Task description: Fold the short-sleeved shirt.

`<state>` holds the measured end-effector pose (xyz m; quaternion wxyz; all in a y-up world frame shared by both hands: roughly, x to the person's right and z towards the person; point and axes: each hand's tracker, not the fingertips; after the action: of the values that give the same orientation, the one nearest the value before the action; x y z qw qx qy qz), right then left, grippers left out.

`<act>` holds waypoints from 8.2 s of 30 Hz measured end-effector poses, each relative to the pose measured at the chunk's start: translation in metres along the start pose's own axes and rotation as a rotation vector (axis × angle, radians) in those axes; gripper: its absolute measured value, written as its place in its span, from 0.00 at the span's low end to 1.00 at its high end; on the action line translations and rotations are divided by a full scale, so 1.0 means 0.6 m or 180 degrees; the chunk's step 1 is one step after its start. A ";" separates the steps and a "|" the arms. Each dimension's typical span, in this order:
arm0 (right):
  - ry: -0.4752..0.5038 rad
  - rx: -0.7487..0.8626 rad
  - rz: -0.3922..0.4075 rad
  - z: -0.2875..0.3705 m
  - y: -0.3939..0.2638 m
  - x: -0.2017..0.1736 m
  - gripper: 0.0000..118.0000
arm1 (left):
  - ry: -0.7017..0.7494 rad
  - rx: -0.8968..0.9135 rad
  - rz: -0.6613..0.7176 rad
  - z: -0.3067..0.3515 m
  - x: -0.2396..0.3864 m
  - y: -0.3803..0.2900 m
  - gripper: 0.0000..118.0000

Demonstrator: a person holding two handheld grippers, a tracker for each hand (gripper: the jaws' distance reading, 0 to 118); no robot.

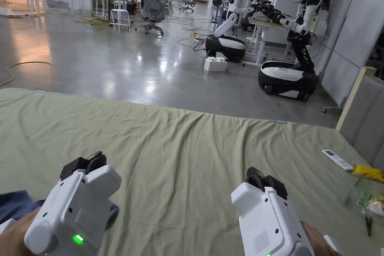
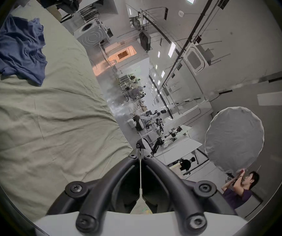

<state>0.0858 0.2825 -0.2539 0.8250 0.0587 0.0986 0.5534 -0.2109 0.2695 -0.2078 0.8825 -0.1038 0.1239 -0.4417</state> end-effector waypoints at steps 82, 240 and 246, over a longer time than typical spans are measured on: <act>0.0308 -0.0815 -0.3388 -0.007 0.005 -0.064 0.01 | -0.0655 -0.1883 0.2934 -0.028 -0.083 -0.366 0.03; 0.0101 -0.1012 -0.3452 -0.019 -0.158 0.254 0.02 | -0.0920 -0.0407 0.3296 -0.050 -0.270 -0.006 0.06; 0.0044 -0.0777 -0.3476 -0.050 -0.112 0.289 0.02 | -0.0835 -0.0421 0.3277 -0.082 -0.303 0.008 0.06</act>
<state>0.2034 0.4171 -0.3141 0.9920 -0.1004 0.0554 0.0534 -0.3279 0.4152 -0.2328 0.9846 -0.1393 0.0751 0.0738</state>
